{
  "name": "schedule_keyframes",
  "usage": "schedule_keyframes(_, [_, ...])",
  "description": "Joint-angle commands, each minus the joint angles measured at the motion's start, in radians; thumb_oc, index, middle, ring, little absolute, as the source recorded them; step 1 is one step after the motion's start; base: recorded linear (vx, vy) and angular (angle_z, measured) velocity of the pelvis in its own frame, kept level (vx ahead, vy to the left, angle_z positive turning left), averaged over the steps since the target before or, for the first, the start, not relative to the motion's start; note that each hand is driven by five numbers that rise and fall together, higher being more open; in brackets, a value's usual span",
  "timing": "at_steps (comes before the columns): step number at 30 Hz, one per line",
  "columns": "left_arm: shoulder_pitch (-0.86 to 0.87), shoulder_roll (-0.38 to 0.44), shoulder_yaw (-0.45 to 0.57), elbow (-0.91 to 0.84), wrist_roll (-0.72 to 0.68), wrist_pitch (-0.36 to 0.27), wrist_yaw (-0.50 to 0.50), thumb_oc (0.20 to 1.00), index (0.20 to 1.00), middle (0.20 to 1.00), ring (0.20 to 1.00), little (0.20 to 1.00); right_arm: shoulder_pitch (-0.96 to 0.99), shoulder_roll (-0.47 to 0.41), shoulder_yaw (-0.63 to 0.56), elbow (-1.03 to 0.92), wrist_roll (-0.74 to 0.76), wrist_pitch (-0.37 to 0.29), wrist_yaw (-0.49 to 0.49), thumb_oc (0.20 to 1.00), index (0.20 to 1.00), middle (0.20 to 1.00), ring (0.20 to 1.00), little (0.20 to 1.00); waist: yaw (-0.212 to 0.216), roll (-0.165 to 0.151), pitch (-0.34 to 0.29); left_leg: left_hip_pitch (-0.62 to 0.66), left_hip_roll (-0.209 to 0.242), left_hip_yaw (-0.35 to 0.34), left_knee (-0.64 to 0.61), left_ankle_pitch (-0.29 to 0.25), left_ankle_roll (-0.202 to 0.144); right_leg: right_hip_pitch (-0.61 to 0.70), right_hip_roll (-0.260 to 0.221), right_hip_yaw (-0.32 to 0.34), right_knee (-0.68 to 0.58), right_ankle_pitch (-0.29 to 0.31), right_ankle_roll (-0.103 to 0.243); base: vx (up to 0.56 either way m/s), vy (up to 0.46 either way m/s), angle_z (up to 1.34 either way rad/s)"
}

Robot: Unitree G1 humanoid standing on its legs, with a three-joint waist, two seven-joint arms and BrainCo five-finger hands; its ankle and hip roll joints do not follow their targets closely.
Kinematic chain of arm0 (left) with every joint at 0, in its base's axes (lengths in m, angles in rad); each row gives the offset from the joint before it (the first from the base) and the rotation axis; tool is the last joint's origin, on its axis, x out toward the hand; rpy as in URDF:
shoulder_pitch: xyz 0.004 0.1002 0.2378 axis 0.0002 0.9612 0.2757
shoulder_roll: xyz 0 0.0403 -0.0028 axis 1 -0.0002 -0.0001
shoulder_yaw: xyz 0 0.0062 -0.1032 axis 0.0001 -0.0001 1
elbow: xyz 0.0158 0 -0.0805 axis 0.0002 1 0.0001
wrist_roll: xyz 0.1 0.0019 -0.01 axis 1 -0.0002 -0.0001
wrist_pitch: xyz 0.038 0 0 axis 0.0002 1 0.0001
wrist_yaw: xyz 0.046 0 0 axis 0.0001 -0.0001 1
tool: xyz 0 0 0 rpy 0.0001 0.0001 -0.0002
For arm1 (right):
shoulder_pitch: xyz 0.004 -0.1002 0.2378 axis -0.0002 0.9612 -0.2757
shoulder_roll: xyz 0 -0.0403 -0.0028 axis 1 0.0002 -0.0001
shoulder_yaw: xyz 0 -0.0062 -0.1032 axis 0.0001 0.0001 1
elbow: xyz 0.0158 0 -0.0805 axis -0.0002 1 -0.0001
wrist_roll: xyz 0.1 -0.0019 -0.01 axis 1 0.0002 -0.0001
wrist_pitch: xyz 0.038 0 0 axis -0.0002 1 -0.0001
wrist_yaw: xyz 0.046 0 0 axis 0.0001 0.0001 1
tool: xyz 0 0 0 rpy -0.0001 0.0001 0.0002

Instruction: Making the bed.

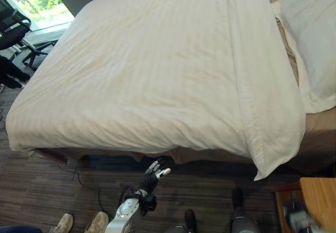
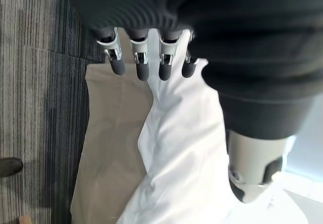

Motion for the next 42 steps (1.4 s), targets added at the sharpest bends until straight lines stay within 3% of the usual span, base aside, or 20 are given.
schedule_keyframes(1, [-0.052,-0.017,0.052,-0.004,0.013,-0.051,-0.018,1.0,1.0,1.0,1.0,1.0,-0.048,0.017,-0.045,0.001,-0.04,-0.02,0.011,0.2,0.2,0.2,0.2,0.2,-0.04,-0.005,0.028,0.035,0.019,0.031,0.012,0.013,-0.038,0.101,-0.053,-0.041,0.019,-0.062,0.095,0.02,0.049,-0.13])
schedule_keyframes(4, [-0.055,-0.017,0.058,0.0,0.021,-0.051,-0.002,1.0,1.0,1.0,1.0,1.0,-0.055,-0.017,-0.066,-0.049,-0.01,-0.05,-0.006,0.26,0.26,0.26,0.26,0.26,-0.059,-0.02,0.014,0.048,0.013,0.028,0.012,0.005,-0.034,0.111,-0.059,-0.038,0.02,-0.056,0.097,0.0,0.071,-0.08])
schedule_keyframes(5, [-0.059,-0.018,0.059,0.002,0.021,-0.054,0.006,1.0,1.0,1.0,1.0,1.0,-0.064,-0.031,-0.056,-0.096,-0.013,-0.071,-0.015,0.555,0.555,0.555,0.555,0.555,-0.065,-0.028,0.01,0.051,0.011,0.03,0.012,0.002,-0.032,0.111,-0.06,-0.033,0.02,-0.052,0.098,-0.03,0.072,-0.18])
schedule_keyframes(6, [-0.06,-0.018,0.067,-0.001,0.023,-0.058,0.019,1.0,1.0,1.0,1.0,1.0,-0.067,-0.042,-0.034,-0.181,-0.038,-0.1,-0.034,1.0,1.0,1.0,1.0,1.0,-0.071,-0.036,0.009,0.057,0.009,0.035,0.012,-0.001,-0.029,0.11,-0.061,-0.026,0.021,-0.046,0.101,-0.05,0.076,-0.21])
schedule_keyframes(7, [-0.061,-0.018,0.076,-0.004,0.03,-0.06,0.029,1.0,1.0,1.0,1.0,1.0,-0.061,-0.051,0.009,-0.319,-0.081,-0.126,-0.043,1.0,1.0,1.0,1.0,1.0,-0.077,-0.046,0.01,0.063,0.008,0.042,0.012,-0.004,-0.025,0.108,-0.059,-0.015,0.024,-0.04,0.103,-0.07,0.098,-0.23])
schedule_keyframes(8, [-0.056,-0.022,0.119,-0.01,0.056,-0.067,0.048,1.0,1.0,1.0,1.0,1.0,0.02,-0.075,0.054,-0.757,-0.221,-0.178,-0.073,1.0,1.0,1.0,1.0,1.0,-0.097,-0.064,0.005,0.075,0.004,0.052,0.012,-0.012,-0.017,0.107,-0.058,0.006,0.029,-0.035,0.104,-0.06,0.097,-0.21])
schedule_keyframes(9, [-0.054,-0.025,0.135,-0.003,0.071,-0.07,0.054,1.0,1.0,1.0,1.0,1.0,0.057,-0.078,0.045,-0.92,-0.293,-0.196,-0.085,1.0,1.0,1.0,1.0,1.0,-0.103,-0.071,-0.001,0.079,0.002,0.052,0.012,-0.014,-0.013,0.109,-0.06,0.009,0.031,-0.034,0.104,-0.05,0.073,-0.15])
schedule_keyframes(16, [-0.082,-0.023,0.191,0.016,0.13,-0.094,0.081,1.0,1.0,1.0,1.0,1.0,0.063,-0.182,0.1,-1.379,-0.768,-0.241,-0.093,1.0,1.0,1.0,1.0,1.0,-0.087,-0.116,-0.046,0.096,-0.005,0.024,0.012,-0.017,0.006,0.13,-0.068,0.0,0.046,-0.037,0.1,-0.03,0.028,0.06])
schedule_keyframes(18, [-0.092,-0.025,0.188,0.015,0.133,-0.099,0.086,1.0,1.0,1.0,1.0,1.0,0.047,-0.183,0.182,-1.402,-0.794,-0.226,-0.055,1.0,1.0,1.0,1.0,1.0,-0.076,-0.131,-0.055,0.106,-0.004,0.015,0.012,-0.019,0.009,0.142,-0.069,-0.006,0.053,-0.044,0.097,-0.05,0.005,0.05])
schedule_keyframes(21, [-0.112,-0.033,0.178,0.032,0.125,-0.095,0.102,1.0,1.0,1.0,1.0,1.0,0.03,-0.077,0.334,-1.327,-0.615,-0.199,0.032,1.0,1.0,1.0,1.0,1.0,-0.057,-0.15,-0.053,0.122,-0.006,0.005,0.012,-0.015,0.015,0.158,-0.072,-0.011,0.069,-0.047,0.096,-0.07,0.01,0.02])
schedule_keyframes(24, [-0.105,-0.031,0.197,0.016,0.122,-0.097,0.125,1.0,1.0,1.0,1.0,1.0,0.014,-0.036,0.388,-1.298,-0.605,-0.184,0.03,1.0,1.0,1.0,1.0,1.0,-0.038,-0.16,-0.038,0.136,-0.004,0.023,0.012,-0.013,0.02,0.143,-0.072,-0.019,0.099,-0.026,0.109,-0.1,-0.016,0.02])
schedule_keyframes(25, [-0.114,-0.018,0.192,0.009,0.125,-0.103,0.135,1.0,1.0,1.0,1.0,1.0,0.023,0.016,0.403,-1.313,-0.533,-0.192,0.025,1.0,1.0,1.0,1.0,1.0,-0.032,-0.162,-0.018,0.127,0.004,0.019,0.022,-0.001,0.019,0.123,-0.068,0.023,0.159,-0.017,0.123,-0.19,-0.079,-0.08])
schedule_keyframes(27, [-0.158,-0.002,0.16,0.027,0.121,-0.113,0.142,1.0,1.0,1.0,1.0,1.0,0.049,0.048,0.4,-1.32,-0.481,-0.203,0.018,1.0,1.0,1.0,1.0,1.0,-0.027,-0.16,0.0,0.065,0.013,-0.051,0.065,0.01,0.018,0.114,-0.038,0.115,0.223,-0.067,0.125,-0.25,-0.097,0.1])
schedule_keyframes(29, [-0.18,0.002,0.145,0.024,0.101,-0.119,0.153,1.0,1.0,1.0,1.0,1.0,0.057,0.041,0.398,-1.305,-0.501,-0.204,-0.001,1.0,1.0,1.0,1.0,1.0,0.01,-0.154,-0.005,-0.014,0.012,-0.18,0.091,0.041,0.015,0.172,-0.027,0.076,0.276,-0.158,0.083,-0.24,-0.165,1.47])
schedule_keyframes(32, [-0.169,0.009,0.15,0.001,0.099,-0.124,0.154,1.0,1.0,1.0,1.0,1.0,0.068,0.02,0.381,-1.306,-0.544,-0.207,-0.004,1.0,1.0,1.0,1.0,1.0,0.054,-0.159,-0.015,-0.076,0.004,-0.28,0.103,0.073,0.009,0.222,0.014,0.077,0.305,-0.233,0.064,-0.2,-0.187,1.92])
schedule_keyframes(34, [-0.146,0.014,0.181,-0.022,0.095,-0.136,0.162,1.0,1.0,1.0,1.0,1.0,0.064,0.004,0.382,-1.293,-0.561,-0.211,-0.007,1.0,1.0,1.0,1.0,1.0,0.104,-0.172,-0.014,-0.133,-0.01,-0.332,0.108,0.109,-0.009,0.301,0.035,0.072,0.209,-0.298,0.03,-0.28,-0.24,1.48])
schedule_keyframes(38, [-0.085,-0.014,0.254,-0.013,0.053,-0.147,0.184,1.0,1.0,1.0,1.0,1.0,0.033,-0.051,0.394,-1.291,-0.567,-0.215,-0.006,1.0,1.0,1.0,1.0,1.0,0.169,-0.151,0.006,-0.226,0.014,-0.422,0.041,0.25,-0.089,0.336,0.075,0.022,0.067,-0.286,-0.002,-0.31,-0.207,0.72])
schedule_keyframes(39, [-0.086,-0.015,0.254,-0.013,0.053,-0.147,0.184,1.0,1.0,1.0,1.0,1.0,0.032,-0.051,0.393,-1.29,-0.567,-0.215,-0.006,1.0,1.0,1.0,1.0,1.0,0.168,-0.149,0.004,-0.229,0.015,-0.425,0.04,0.253,-0.089,0.334,0.078,0.021,0.066,-0.283,-0.002,-0.41,-0.059,1.34])
schedule_keyframes(40, [-0.065,-0.058,0.271,-0.008,0.027,-0.147,0.193,1.0,1.0,1.0,1.0,1.0,0.049,-0.094,0.364,-1.322,-0.598,-0.212,-0.002,1.0,1.0,1.0,1.0,1.0,0.139,-0.156,0.033,-0.239,0.052,-0.249,0.088,0.212,-0.058,0.311,0.057,-0.045,0.096,-0.268,-0.002,-0.44,-0.011,1.45])
schedule_keyframes(42, [-0.047,-0.074,0.284,-0.001,0.022,-0.143,0.189,1.0,1.0,1.0,1.0,1.0,0.067,-0.077,0.349,-1.32,-0.597,-0.204,-0.018,1.0,1.0,1.0,1.0,1.0,0.107,-0.174,0.031,-0.194,0.107,-0.073,0.22,0.133,-0.031,0.264,0.026,-0.129,0.122,-0.236,-0.007,-0.52,-0.04,1.63])
